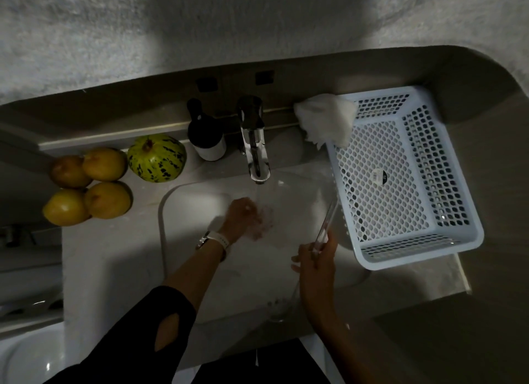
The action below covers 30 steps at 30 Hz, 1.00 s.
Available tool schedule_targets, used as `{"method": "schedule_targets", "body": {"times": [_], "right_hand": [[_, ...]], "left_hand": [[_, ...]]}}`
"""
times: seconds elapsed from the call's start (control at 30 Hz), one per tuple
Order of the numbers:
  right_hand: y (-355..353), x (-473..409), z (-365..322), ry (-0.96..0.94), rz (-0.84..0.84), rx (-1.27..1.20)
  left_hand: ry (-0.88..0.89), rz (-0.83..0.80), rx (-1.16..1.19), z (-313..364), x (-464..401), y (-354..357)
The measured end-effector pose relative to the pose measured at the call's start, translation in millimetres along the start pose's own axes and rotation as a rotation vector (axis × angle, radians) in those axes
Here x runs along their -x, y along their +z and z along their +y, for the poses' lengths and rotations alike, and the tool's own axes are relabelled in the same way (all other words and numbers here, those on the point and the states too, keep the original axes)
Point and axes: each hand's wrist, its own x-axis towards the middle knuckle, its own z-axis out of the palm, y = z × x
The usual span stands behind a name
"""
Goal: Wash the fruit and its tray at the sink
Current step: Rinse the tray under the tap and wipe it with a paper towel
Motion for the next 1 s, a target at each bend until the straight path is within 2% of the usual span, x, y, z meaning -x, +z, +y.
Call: {"method": "schedule_targets", "body": {"times": [0.07,0.1,0.17,0.2,0.3,0.4,0.57,0.63,0.77,0.87,1.0], "right_hand": [[-0.7,-4.4,-1.6,0.022,-0.004,-0.02],[-1.9,-7.7,-3.2,0.032,-0.005,-0.033],[-5.2,-16.9,-7.5,0.04,-0.015,-0.061],[-7.4,-22.3,-9.9,0.034,-0.026,-0.052],[-11.5,-39.7,-20.8,-0.021,-0.1,0.111],[-8.6,-60.7,-33.0,-0.063,-0.173,0.29],[10.9,-79.2,-54.7,0.219,-0.477,0.341],[16.0,-78.2,-56.8,0.232,-0.544,0.372],[16.6,-83.3,-46.5,0.222,-0.481,0.354],[11.0,-91.1,-36.1,0.22,-0.399,0.309],[5.2,-100.7,-30.8,0.217,-0.338,0.284]], "left_hand": [[0.067,0.09,-0.173,-6.7,-3.6,-8.2],[0.098,0.099,-0.332,-6.5,-4.1,-14.5],[0.148,0.049,-0.665,-2.0,-4.2,-25.9],[0.151,0.03,-0.748,-0.5,-6.0,-31.1],[0.112,0.045,-0.805,8.1,-6.7,-41.8],[0.164,0.045,-0.872,12.0,-4.0,-47.3],[0.231,0.019,-0.874,14.6,1.1,-42.7],[0.242,0.006,-0.832,14.8,3.1,-41.3],[0.247,-0.023,-0.823,20.2,4.7,-42.5],[0.267,0.12,-1.016,16.4,4.2,-50.0],[0.269,0.267,-0.858,-6.5,14.9,-72.7]]}}
